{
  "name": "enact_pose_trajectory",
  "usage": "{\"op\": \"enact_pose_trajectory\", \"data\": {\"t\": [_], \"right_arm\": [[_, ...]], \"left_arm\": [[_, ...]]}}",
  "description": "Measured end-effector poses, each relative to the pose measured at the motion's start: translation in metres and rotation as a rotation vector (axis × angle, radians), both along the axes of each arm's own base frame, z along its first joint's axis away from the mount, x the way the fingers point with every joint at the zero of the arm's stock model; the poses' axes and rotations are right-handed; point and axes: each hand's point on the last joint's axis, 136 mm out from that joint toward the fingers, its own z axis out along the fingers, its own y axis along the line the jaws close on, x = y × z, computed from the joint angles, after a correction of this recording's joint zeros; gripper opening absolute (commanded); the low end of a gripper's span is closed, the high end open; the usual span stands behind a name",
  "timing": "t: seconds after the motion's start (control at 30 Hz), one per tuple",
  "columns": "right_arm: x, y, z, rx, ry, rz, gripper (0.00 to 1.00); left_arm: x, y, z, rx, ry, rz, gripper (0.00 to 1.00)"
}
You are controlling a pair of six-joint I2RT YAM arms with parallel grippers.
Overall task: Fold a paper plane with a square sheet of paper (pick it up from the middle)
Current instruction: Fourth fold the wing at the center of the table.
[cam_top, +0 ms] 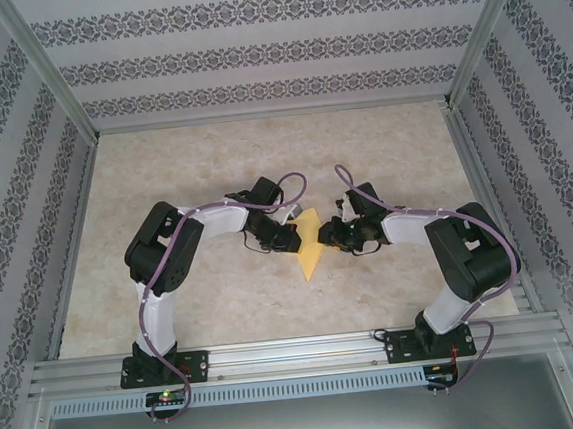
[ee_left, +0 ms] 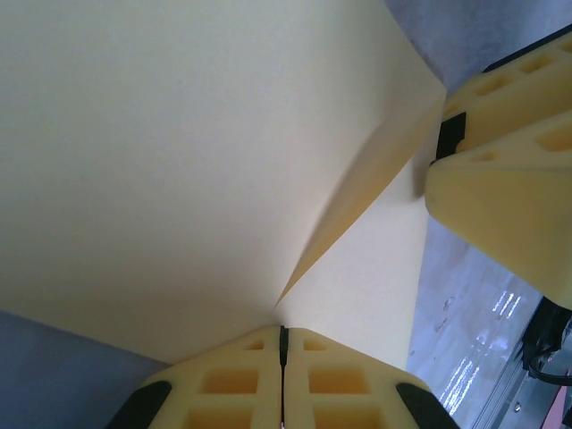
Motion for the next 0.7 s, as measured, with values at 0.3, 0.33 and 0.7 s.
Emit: {"op": "enact_pose_trajectory", "data": {"t": [0.3,0.33,0.7], "right_arm": [[0.002,0.007,0.008,0.045,-0.020,0.019,0.24],[0.002,0.007,0.009,0.047,-0.021,0.021,0.23],[-0.008,0.012,0.009,0.011,-0.027,0.050,0.13]], "left_arm": [[0.000,0.000,0.000,0.000,0.000,0.000,0.08],[0.000,0.000,0.000,0.000,0.000,0.000,0.08],[0.000,0.000,0.000,0.000,0.001,0.000,0.08]]}}
